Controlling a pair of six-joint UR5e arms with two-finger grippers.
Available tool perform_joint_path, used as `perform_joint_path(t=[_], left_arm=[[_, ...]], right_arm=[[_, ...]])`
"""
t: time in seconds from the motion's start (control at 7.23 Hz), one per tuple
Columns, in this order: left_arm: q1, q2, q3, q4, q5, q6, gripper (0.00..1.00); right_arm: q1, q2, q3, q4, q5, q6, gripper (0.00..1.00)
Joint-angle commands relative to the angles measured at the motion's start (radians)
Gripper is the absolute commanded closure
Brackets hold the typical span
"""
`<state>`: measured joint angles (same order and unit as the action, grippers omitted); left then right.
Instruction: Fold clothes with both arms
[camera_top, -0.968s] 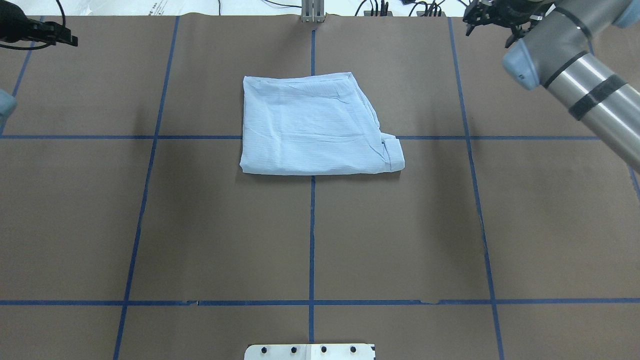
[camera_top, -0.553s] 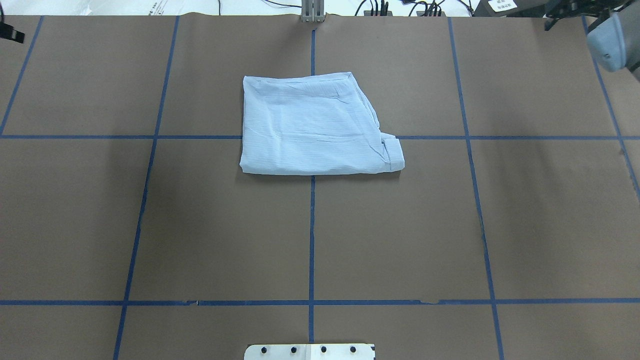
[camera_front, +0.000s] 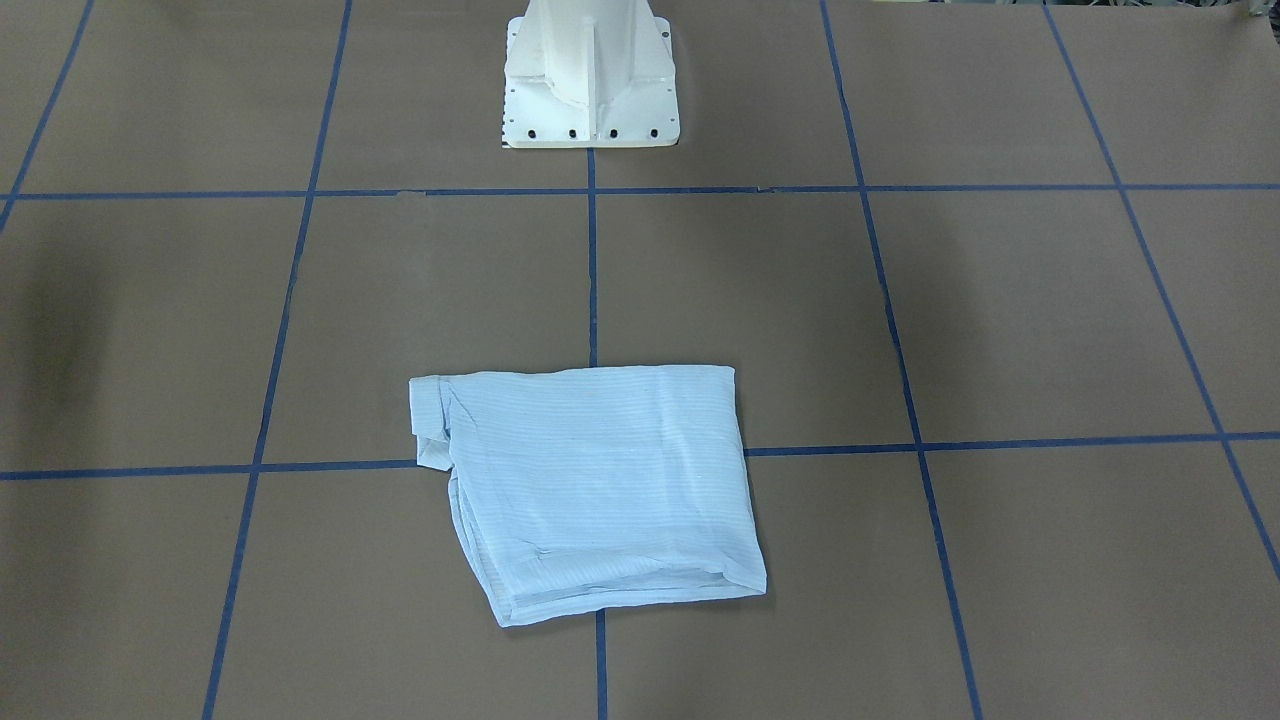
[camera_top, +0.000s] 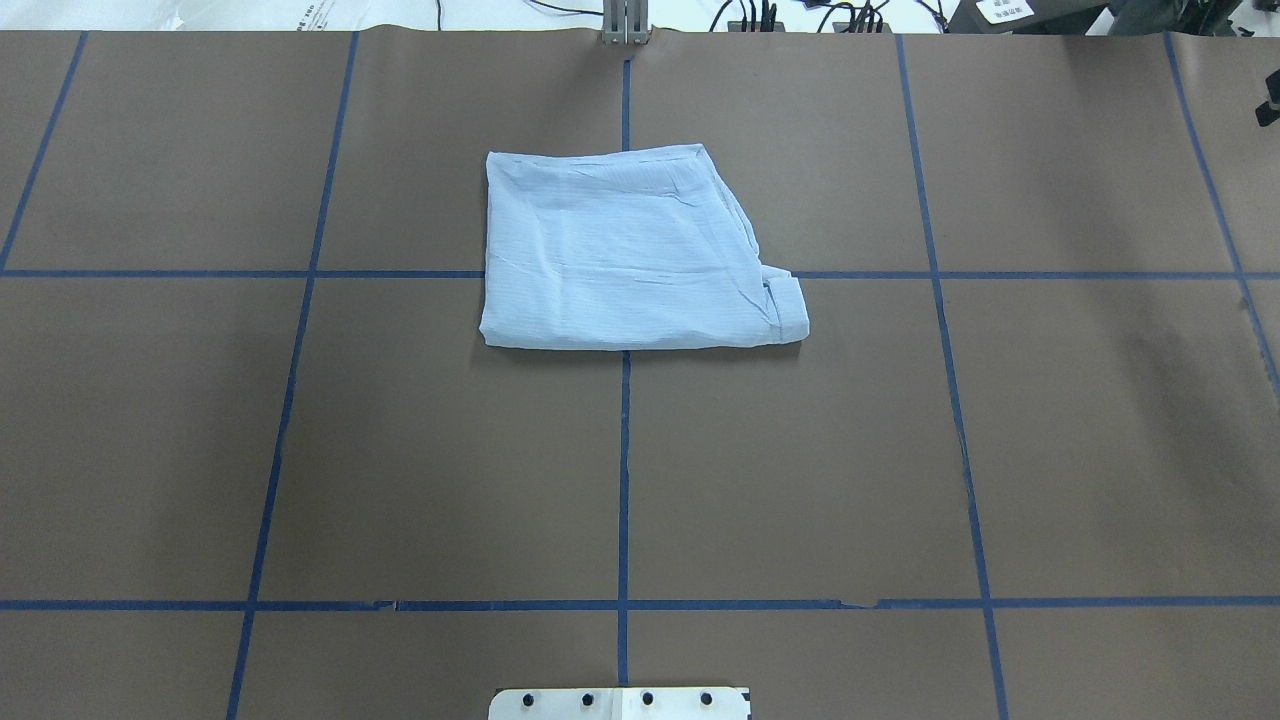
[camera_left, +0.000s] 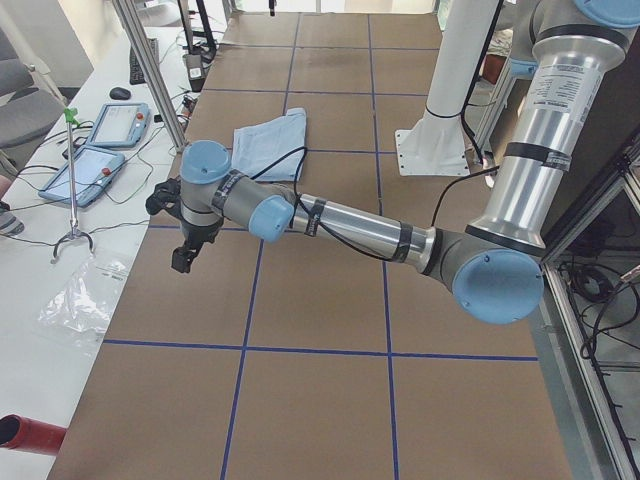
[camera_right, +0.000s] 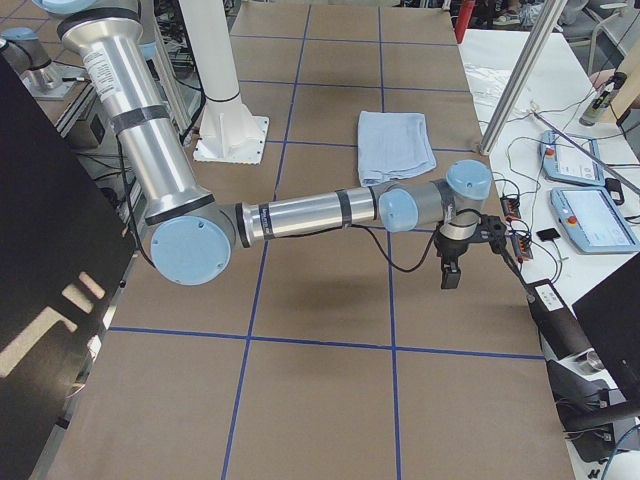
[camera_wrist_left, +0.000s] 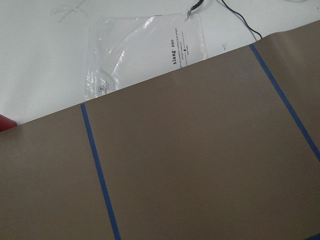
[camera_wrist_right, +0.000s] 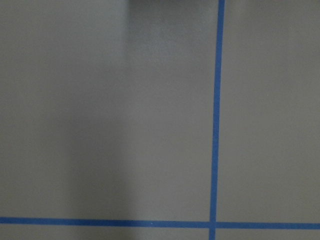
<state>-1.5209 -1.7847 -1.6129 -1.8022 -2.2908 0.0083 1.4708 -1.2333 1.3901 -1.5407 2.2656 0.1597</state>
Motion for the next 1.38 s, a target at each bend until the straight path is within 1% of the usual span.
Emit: perform_joint_path(t=[0.0,0.14,0.28,0.41,0.55,0.83,0.97,1.24], left_arm=[[0.004,0.14,-0.042,-0.032,0.025,0.018,0.0],[0.004,0.184,-0.056,-0.063,0.002,0.015,0.0],[0.005,0.194,-0.036,-0.065,-0.007,0.015,0.0],[0.005,0.224,-0.048,-0.095,-0.01,0.013,0.0],[0.005,0.235,-0.039,-0.098,-0.007,0.01,0.0],[0.002,0.237,0.003,-0.118,-0.009,0.013,0.0],[-0.002,0.238,-0.03,-0.117,-0.01,0.006,0.0],[-0.007,0.238,-0.047,-0.103,-0.027,-0.001,0.0]], right_arm=[[0.032,-0.084,0.048,-0.065,0.028,-0.144,0.0],[0.031,-0.165,0.143,-0.064,0.05,-0.144,0.0],[0.031,-0.205,0.192,-0.062,0.052,-0.144,0.0],[0.031,-0.237,0.229,-0.065,0.048,-0.14,0.0],[0.031,-0.259,0.248,-0.056,0.046,-0.14,0.0],[0.028,-0.267,0.241,-0.065,0.039,-0.134,0.0],[0.025,-0.278,0.239,-0.064,0.037,-0.134,0.0],[0.002,-0.276,0.239,-0.068,0.037,-0.143,0.0]])
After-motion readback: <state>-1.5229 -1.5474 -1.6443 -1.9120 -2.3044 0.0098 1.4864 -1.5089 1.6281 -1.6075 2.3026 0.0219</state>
